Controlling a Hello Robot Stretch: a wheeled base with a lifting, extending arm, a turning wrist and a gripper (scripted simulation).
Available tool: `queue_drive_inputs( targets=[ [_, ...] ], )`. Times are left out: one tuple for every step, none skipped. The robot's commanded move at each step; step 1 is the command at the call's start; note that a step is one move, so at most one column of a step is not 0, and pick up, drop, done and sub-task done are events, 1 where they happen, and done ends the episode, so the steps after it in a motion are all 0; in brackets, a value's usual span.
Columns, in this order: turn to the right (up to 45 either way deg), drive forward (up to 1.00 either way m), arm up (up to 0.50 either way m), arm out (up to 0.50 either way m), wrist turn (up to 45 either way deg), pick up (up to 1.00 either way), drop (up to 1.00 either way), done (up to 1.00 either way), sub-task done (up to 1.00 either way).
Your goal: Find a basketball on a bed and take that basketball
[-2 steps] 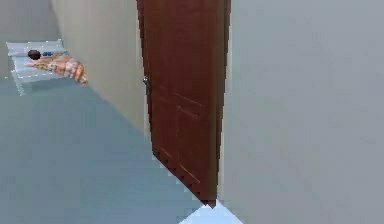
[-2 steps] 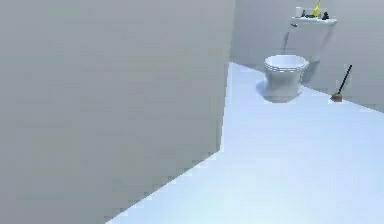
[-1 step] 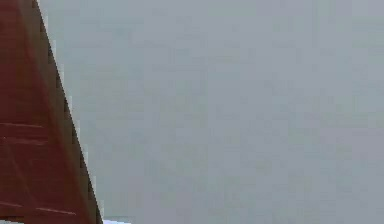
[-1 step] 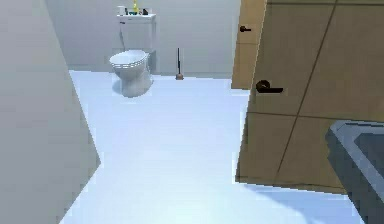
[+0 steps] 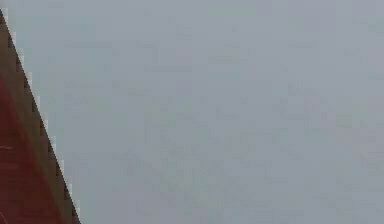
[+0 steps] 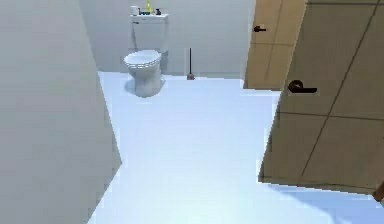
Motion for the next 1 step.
queue_drive_inputs(
  targets=[
    [-45.0,0.00,0.00,0.00,0.0,0.00,0.00,0.00,0.00]
  ],
)
